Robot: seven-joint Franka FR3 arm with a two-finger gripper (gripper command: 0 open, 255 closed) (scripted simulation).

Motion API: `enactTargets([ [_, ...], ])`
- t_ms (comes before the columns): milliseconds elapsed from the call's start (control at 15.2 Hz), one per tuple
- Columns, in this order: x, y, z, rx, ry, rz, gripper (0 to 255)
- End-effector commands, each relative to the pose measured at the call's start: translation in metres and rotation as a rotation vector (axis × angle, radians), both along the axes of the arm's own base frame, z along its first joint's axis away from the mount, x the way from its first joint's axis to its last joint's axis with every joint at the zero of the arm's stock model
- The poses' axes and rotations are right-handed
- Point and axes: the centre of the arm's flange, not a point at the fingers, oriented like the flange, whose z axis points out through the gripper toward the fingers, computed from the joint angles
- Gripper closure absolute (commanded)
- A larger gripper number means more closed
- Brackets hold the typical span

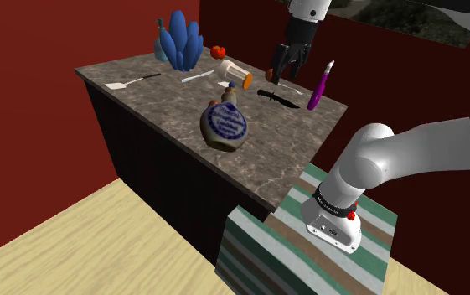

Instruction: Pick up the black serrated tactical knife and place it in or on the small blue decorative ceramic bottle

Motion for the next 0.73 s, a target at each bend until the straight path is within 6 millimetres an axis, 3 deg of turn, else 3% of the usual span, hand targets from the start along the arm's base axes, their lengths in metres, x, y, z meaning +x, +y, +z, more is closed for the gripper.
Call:
enactTargets([
  [0,0.0,0.0,0.0,0.0,0.0,0.0,0],
  [660,0.056,-0.104,-0.061,0.001,0.011,-0.001,0],
])
